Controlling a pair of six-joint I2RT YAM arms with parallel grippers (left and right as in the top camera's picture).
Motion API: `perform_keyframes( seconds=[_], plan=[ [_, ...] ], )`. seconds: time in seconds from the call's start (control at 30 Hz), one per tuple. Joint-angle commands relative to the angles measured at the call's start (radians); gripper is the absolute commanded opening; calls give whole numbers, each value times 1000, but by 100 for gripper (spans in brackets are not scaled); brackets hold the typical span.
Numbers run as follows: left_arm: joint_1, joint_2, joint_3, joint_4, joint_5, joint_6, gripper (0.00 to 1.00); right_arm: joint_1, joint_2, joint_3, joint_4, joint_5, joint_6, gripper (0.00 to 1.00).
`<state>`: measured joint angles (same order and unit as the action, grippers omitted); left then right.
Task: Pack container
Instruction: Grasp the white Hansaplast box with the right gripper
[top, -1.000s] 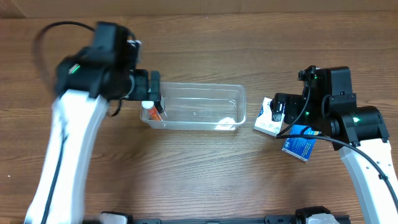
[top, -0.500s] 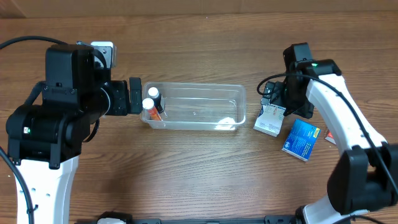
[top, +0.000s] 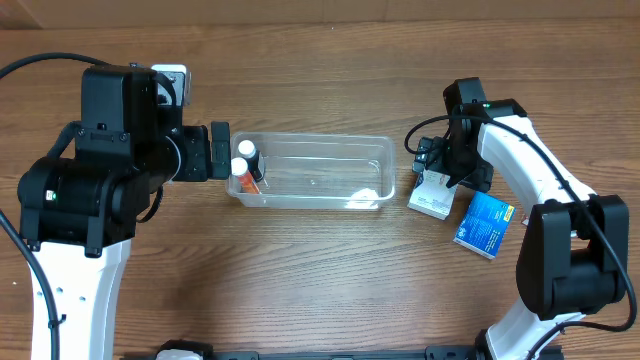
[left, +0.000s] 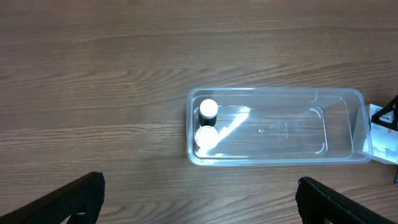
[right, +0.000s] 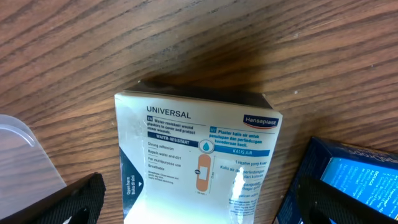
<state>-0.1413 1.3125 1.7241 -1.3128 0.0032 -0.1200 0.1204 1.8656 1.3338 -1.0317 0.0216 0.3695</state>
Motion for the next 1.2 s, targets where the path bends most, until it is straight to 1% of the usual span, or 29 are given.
perform_keyframes(
  seconds=[0.0, 0.1, 0.27, 0.43, 0.53, 0.57, 0.7, 0.77, 0.9, 1.0, 1.03, 1.1, 1.17],
  plan=[
    [8, 6, 4, 0, -10, 19, 100, 4, -2, -6, 11, -8, 3, 100],
    [8, 6, 4, 0, -10, 19, 100, 4, -2, -19, 30, -8, 6, 100],
    [8, 6, 4, 0, -10, 19, 100, 4, -2, -139, 135, -9, 24, 100],
    [8, 6, 4, 0, -10, 19, 100, 4, -2, -146, 145, -9, 20, 100],
    [8, 6, 4, -1, -10, 19, 100, 4, -2, -146, 145, -8, 20, 90],
    [8, 6, 4, -2, -10, 19, 100, 4, -2, -146, 145, -8, 20, 88],
    [8, 6, 4, -3, -10, 19, 100, 4, -2, -146, 144, -8, 20, 82],
    [8, 6, 4, -3, -10, 19, 100, 4, -2, -146, 144, -8, 20, 78],
    [8, 6, 4, -3, -10, 19, 100, 4, -3, -143, 143, -8, 20, 75],
    [8, 6, 4, -3, -11, 19, 100, 4, -3, -89, 102, -8, 19, 75],
    [8, 6, 4, -4, -11, 19, 100, 4, -3, -47, 68, -8, 16, 74],
    [8, 6, 4, -4, -11, 19, 100, 4, -3, 51, -16, -8, -7, 74],
    [8, 6, 4, -4, -11, 19, 100, 8, -10, 195, -135, -8, -30, 73]
  ],
)
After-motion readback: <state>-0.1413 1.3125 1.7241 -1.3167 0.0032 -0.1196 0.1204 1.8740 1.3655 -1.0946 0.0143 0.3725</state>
